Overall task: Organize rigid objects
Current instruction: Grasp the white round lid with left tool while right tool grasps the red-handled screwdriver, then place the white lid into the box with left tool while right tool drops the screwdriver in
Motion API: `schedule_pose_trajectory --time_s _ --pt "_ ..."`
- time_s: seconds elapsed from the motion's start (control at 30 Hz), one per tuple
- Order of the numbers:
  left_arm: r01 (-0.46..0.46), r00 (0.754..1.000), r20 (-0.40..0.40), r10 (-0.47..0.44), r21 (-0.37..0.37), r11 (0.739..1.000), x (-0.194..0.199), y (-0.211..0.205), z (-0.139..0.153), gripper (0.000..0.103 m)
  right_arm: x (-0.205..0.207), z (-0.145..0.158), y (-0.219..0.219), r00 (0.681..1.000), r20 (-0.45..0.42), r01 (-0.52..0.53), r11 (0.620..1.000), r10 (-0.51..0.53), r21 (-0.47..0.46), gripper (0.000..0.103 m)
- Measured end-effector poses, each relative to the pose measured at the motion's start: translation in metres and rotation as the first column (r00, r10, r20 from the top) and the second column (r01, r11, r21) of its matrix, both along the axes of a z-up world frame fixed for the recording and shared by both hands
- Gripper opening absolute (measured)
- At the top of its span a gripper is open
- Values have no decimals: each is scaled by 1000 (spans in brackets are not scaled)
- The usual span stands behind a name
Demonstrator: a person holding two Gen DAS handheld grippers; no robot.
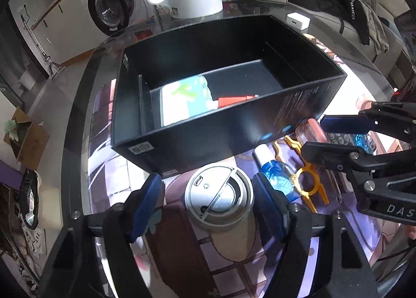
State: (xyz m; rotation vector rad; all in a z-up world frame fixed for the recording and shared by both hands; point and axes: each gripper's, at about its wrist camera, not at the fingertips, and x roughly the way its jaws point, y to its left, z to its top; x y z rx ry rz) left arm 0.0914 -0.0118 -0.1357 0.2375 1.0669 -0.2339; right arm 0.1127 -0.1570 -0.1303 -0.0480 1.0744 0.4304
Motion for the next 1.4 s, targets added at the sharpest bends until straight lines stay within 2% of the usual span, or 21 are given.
schedule_pose_trajectory --time_s 0.03,0.1,0.13,0.37,0.7,0.87,1.0,1.17,1.3,1.4 --pt "4 1000 -9 -4 -2 1000 1 0 -2 71 2 -3 2 1000 -8 -5 1000 5 -4 44" --pt "8 1000 -19 -8 -31 999 2 2 -2 60 2 -4 7 1000 13 -21 999 22 -30 40" --pt "15 999 -29 -16 -52 999 2 2 -1 49 1 -4 10 999 19 -30 999 31 -43 38" --pt "12 999 -30 -13 -27 1000 -1 1 1 48 -2 -6 21 997 25 -72 995 74 -75 29" --pt "2 1000 -7 -2 -5 1000 -8 6 4 48 -12 -9 38 989 46 -133 978 142 -158 29" --pt "4 1000 6 -4 -6 1000 -11 8 8 48 -15 -17 44 989 42 -130 976 139 -177 27" --pt "9 999 37 -8 -27 1000 -15 9 19 48 -16 -17 45 989 31 -137 980 143 -146 27" --pt "12 996 89 -7 -56 998 -27 13 36 48 -25 -9 44 988 69 -129 984 138 -124 27" --pt "8 984 176 5 -76 997 -37 17 56 48 -32 4 38 984 126 -116 989 128 -93 27" --pt "5 970 244 21 -107 994 -41 20 70 48 -40 23 34 972 205 -105 993 112 -47 27"
